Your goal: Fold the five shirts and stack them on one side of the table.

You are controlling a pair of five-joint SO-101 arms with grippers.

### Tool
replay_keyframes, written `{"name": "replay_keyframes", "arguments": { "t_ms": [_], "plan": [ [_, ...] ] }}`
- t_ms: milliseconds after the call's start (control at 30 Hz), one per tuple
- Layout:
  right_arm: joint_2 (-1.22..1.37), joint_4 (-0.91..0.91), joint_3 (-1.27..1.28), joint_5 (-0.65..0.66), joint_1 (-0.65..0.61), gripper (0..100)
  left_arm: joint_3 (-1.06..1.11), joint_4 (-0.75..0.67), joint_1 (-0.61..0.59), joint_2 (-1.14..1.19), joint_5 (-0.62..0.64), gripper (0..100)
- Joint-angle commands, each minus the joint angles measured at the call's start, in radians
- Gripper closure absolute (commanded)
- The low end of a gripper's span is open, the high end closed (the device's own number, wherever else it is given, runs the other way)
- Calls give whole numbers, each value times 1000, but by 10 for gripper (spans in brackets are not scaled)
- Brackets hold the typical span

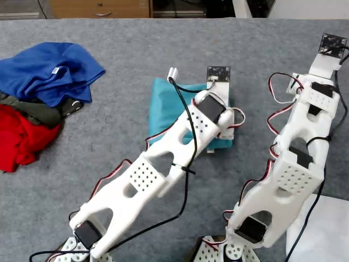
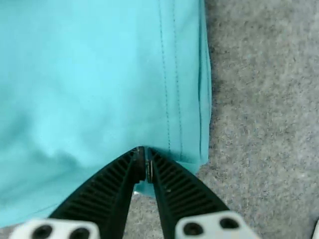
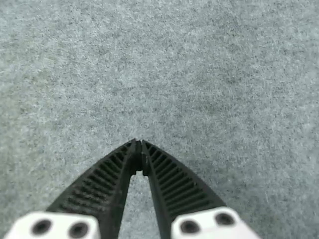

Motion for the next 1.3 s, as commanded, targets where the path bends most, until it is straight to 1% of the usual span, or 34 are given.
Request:
{"name": "replay_keyframes", "arguments": {
  "t_ms": [0, 100, 200, 267, 367, 500, 600, 667, 767, 900, 1033, 1100, 1200, 1267],
  "plan": [
    [-4, -26, -56, -9, 12, 991, -48, 12, -5, -35, 5, 971],
    [-4, -38, -51, -9, 13, 991, -48, 12, -66, -97, 5, 970],
    [-4, -38, -50, -9, 12, 991, -48, 8, -178, -160, 0, 969],
    [-4, -38, -50, -9, 8, 991, -37, -21, -258, -176, 0, 969],
    [-4, -35, -50, -8, 7, 991, -17, -81, -356, -124, 0, 971],
    [-5, 8, -58, 14, -21, 993, -8, -157, -433, -35, 0, 971],
    [-13, 121, -131, 118, -81, 993, -29, -186, -462, 19, 3, 972],
    [-18, 292, -245, 192, -128, 993, -49, -193, -470, 36, 3, 972],
    [-8, 535, -433, 250, -206, 993, -48, -221, -473, 47, 2, 972],
    [41, 773, -648, 336, -363, 993, -48, -222, -474, 47, 2, 972],
    [143, 879, -786, 404, -507, 993, -49, -224, -477, 45, 5, 971],
    [205, 916, -834, 420, -547, 993, -49, -226, -482, 47, 5, 971],
    [297, 936, -885, 417, -553, 993, -49, -232, -494, 48, 5, 970],
    [363, 933, -912, 414, -529, 993, -48, -233, -500, 50, 5, 969]
  ]
}}
